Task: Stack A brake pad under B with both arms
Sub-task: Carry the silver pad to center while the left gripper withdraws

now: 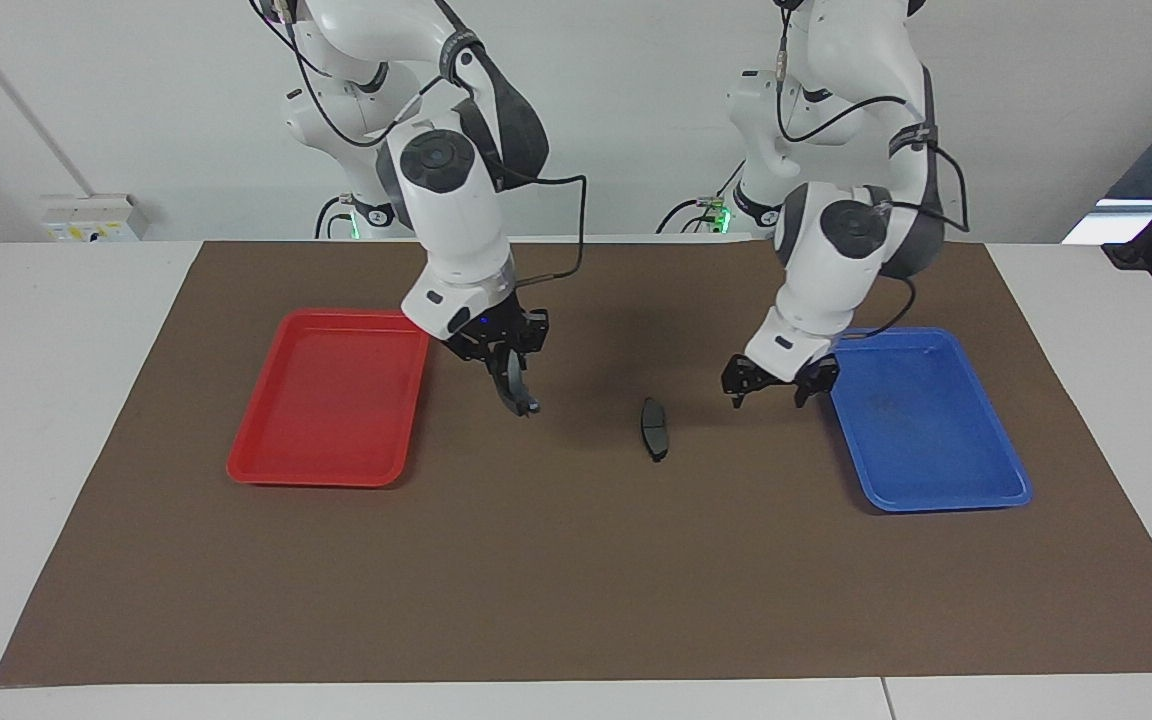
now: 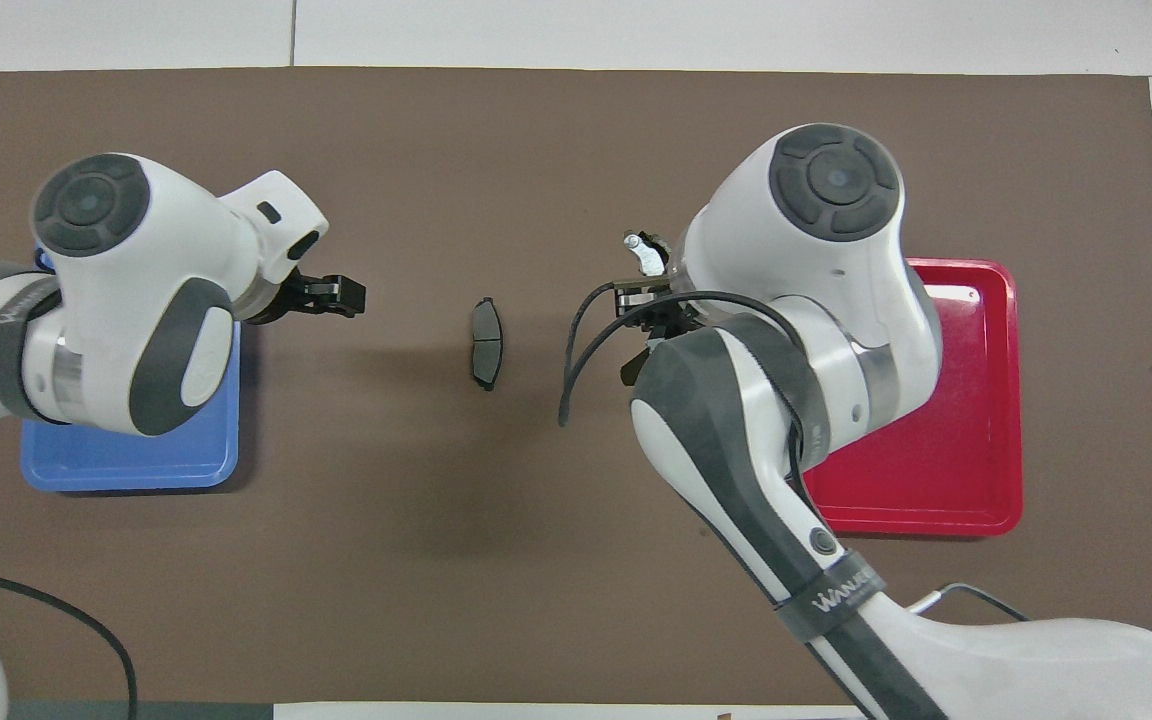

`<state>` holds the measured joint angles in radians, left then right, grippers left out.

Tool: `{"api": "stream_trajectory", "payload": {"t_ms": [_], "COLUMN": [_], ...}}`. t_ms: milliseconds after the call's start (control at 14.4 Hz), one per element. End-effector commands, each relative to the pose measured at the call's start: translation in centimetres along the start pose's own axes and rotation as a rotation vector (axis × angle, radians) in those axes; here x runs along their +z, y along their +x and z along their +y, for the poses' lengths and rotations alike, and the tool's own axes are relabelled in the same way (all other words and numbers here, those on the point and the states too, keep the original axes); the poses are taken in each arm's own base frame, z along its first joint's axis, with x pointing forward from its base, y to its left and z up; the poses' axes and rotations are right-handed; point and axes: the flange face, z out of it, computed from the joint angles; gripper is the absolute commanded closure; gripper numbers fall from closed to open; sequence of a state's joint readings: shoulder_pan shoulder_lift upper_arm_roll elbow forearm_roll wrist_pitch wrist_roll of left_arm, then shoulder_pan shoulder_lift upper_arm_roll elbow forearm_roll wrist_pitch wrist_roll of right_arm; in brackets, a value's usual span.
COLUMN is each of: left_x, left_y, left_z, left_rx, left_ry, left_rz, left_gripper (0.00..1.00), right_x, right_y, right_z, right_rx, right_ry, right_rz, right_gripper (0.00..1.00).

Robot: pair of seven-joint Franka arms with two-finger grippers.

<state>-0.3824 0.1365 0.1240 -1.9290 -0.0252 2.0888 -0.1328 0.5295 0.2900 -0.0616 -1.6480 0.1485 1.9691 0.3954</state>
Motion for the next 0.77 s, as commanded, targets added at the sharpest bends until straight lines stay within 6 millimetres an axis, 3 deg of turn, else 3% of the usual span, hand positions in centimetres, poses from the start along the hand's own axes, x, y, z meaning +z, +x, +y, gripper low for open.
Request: {"api": "stream_trajectory", "payload": {"t_ms": [0,70,139,209,348,487,696], "left_x": [-3.1,-4.2,-5.7,-7.2,-10.6,-14.4,-17.6], "left_y": [-1.0,-1.3,-1.6,-1.8,-1.8,-1.8,-2.3], "left_z": [-5.3,-7.3,-9.0,-10.4,-11.8,-13.7,-16.0], "left_rx": [0.033,0.023,-0.003,-0.025,-0.047,-0.074,-0.027], "left_ry": [-0.022,-0.024,-0.026,-0.028,-0.030,-0.024,-0.012], "left_rz": [-0.013,-0.011,-0.006,-0.007,-0.034,-0.042,-0.055], "left_gripper": [0.00,0.00,0.00,0.00,0.00,0.00,0.00], "right_x": [4.6,6.9,8.3,8.5,10.6,11.8,14.2], "right_y": [2.9,3.2,3.3,3.6,1.4,1.4,0.8], "right_z": [-8.5,-11.3,-12.6,-12.8,-15.3,-14.6,-14.3], "right_rx": [0.087,0.098,0.101,0.104,0.057,0.059,0.059], "right_ry": [0.024,0.018,0.031,0.058,0.048,0.035,0.037], "right_rz": [0.021,0.022,0.044,0.078,0.068,0.058,0.065], "right_gripper": [0.95,0.95,0.95,0.95,0.94,0.93,0.93]}}
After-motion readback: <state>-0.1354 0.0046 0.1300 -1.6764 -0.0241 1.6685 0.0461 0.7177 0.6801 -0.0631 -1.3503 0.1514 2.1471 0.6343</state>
